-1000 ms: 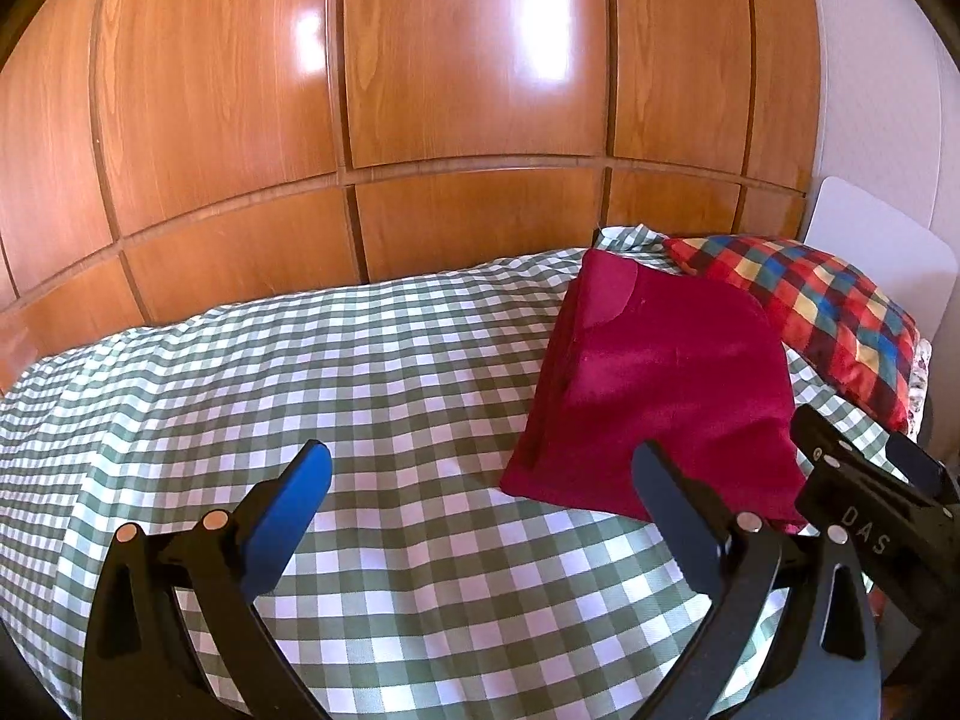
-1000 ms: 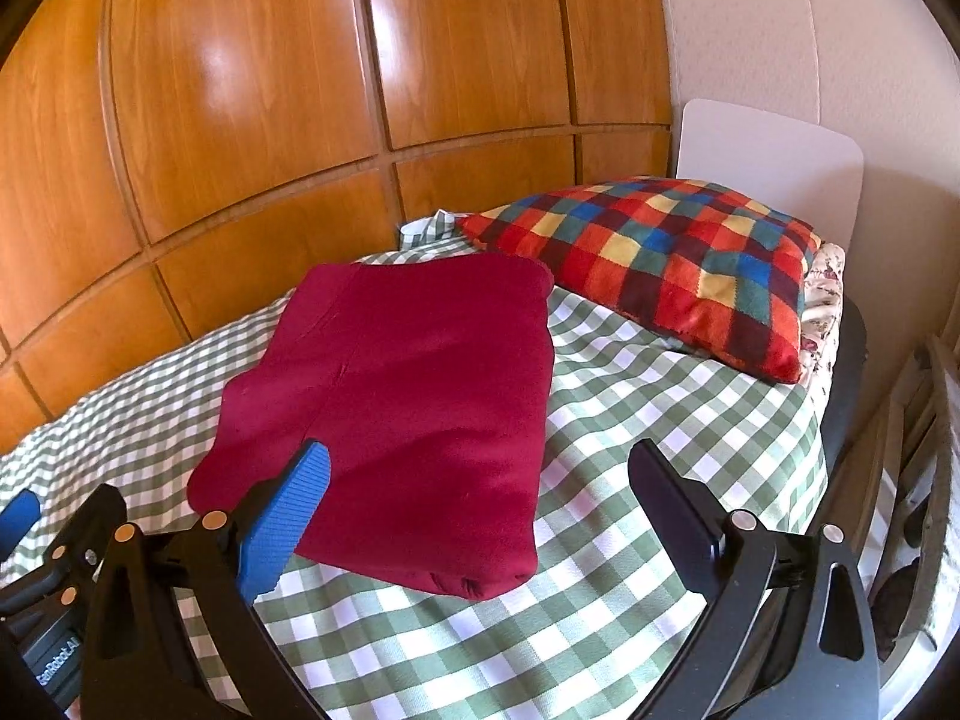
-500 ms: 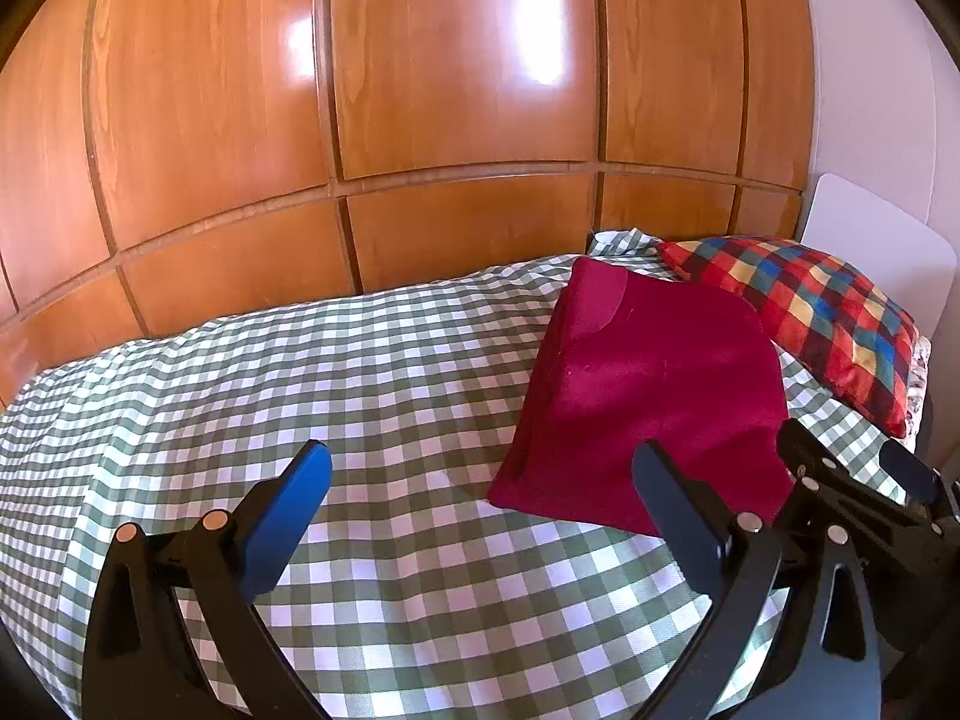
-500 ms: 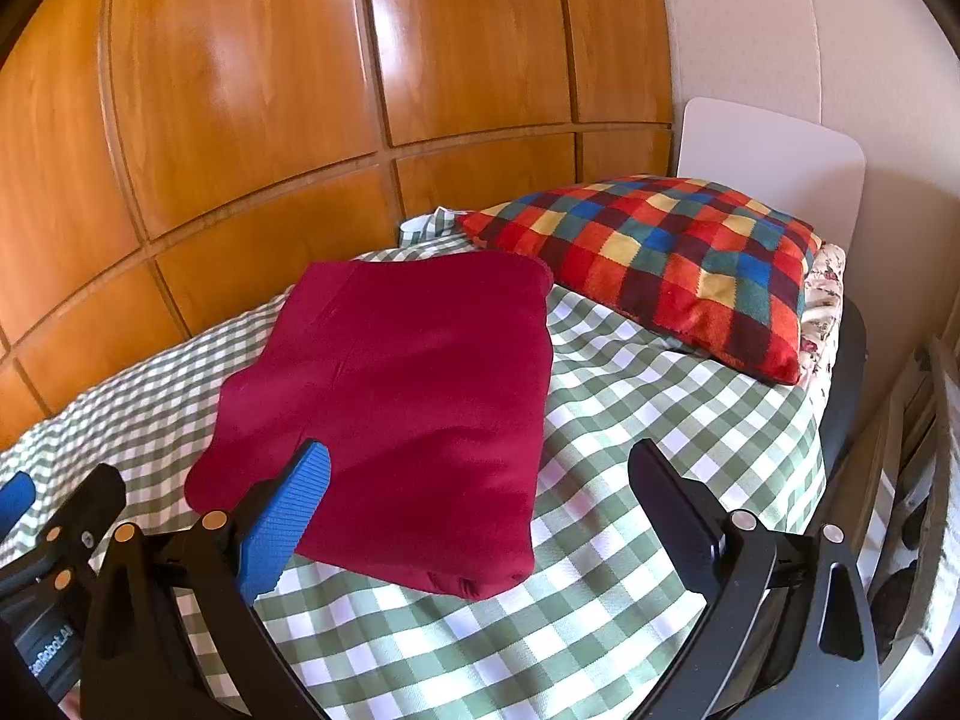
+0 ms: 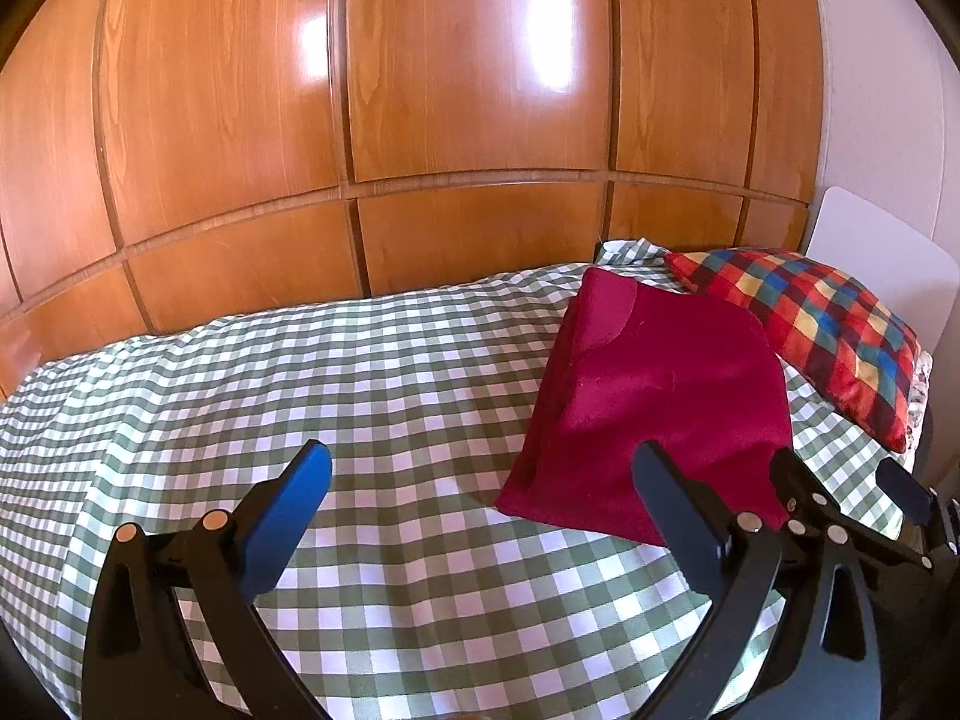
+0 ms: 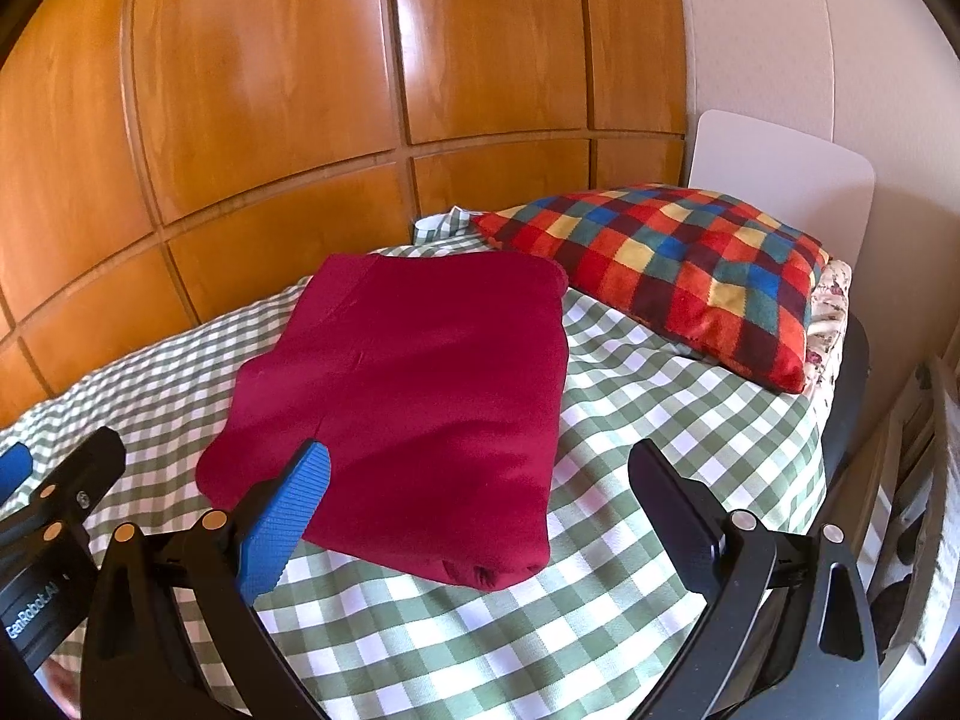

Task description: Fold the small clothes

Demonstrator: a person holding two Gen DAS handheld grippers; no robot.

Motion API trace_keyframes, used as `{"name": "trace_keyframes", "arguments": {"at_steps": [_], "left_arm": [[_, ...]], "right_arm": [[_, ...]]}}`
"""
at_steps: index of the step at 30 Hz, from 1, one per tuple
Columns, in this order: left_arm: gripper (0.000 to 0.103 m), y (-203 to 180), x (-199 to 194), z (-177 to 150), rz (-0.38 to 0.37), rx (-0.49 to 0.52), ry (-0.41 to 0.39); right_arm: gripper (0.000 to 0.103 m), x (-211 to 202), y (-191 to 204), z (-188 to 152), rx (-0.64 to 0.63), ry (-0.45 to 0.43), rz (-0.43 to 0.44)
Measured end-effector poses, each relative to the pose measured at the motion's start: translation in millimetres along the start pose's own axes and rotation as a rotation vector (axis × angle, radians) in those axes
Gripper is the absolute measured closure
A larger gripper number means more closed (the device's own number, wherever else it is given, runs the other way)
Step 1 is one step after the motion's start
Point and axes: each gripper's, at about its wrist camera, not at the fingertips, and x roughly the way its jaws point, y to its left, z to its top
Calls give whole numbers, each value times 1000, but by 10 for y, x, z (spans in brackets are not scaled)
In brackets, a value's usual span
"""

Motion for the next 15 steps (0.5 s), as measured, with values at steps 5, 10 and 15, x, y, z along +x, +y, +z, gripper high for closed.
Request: {"name": "trace_keyframes", "arguments": {"at_steps": [5, 10, 15], "left_arm": [[3, 18, 3, -11, -2, -4, 3], [3, 25, 15, -24, -10, -13, 13], [3, 15, 24, -32, -17, -10, 13]], "right_arm": [[4, 11, -7, -3, -6, -2, -6], [4, 42, -11, -19, -15, 6, -7], [4, 53, -11, -28, -17, 4, -13]]}}
